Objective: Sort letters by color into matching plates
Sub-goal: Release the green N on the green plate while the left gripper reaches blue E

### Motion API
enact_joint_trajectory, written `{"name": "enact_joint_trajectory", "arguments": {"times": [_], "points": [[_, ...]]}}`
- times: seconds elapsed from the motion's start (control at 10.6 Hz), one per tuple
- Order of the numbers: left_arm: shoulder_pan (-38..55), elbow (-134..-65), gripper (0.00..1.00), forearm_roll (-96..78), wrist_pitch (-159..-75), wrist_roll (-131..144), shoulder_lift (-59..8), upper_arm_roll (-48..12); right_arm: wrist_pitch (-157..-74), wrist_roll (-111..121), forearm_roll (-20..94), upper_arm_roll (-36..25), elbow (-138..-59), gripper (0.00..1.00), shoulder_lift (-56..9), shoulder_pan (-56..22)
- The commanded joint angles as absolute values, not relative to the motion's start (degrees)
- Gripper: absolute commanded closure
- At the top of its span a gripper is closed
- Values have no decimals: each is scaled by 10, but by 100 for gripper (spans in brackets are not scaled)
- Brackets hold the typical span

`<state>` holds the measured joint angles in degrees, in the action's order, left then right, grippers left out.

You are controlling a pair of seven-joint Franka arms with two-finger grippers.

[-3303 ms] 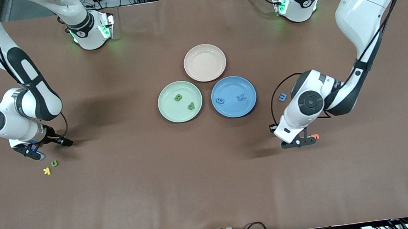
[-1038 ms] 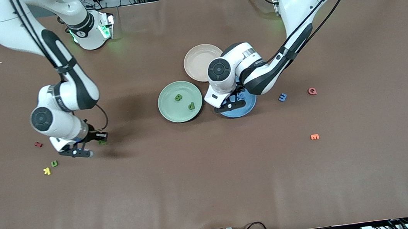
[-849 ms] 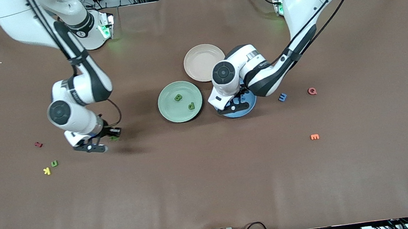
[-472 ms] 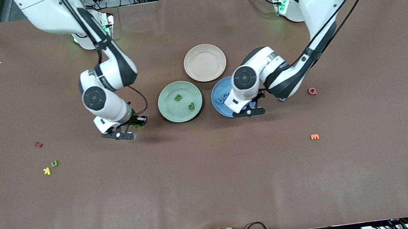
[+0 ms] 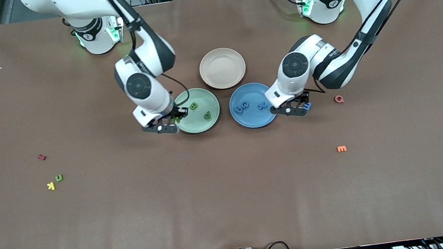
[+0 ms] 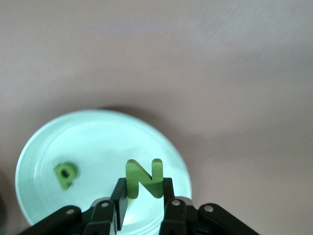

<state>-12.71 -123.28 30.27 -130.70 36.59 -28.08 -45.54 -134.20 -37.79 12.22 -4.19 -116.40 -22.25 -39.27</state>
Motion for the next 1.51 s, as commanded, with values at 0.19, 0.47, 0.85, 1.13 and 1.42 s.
{"name": "enact_joint_trajectory", "arguments": {"times": [0.19, 0.47, 0.85, 1.13, 1.42], "points": [[-279, -1350, 0, 403, -1439, 227, -243, -509, -1339, -427, 127, -32, -1145, 83, -258, -441], [-307, -1348, 0, 404, -1442, 160, -255, -509, -1338, -445, 126, -32, -1131, 0, -264, -442], [-311, -1349, 0, 405, -1443, 134, -272, -508, -1337, -436, 120, -34, -1127, 0, -258, -425], [-310, -1347, 0, 406, -1443, 127, -287, -505, -1337, -356, 119, -35, -1123, 0, -256, -343], [-303, -1335, 0, 412, -1443, 127, -307, -488, -1338, -276, 113, -35, -1116, 0, -257, -260]]}}
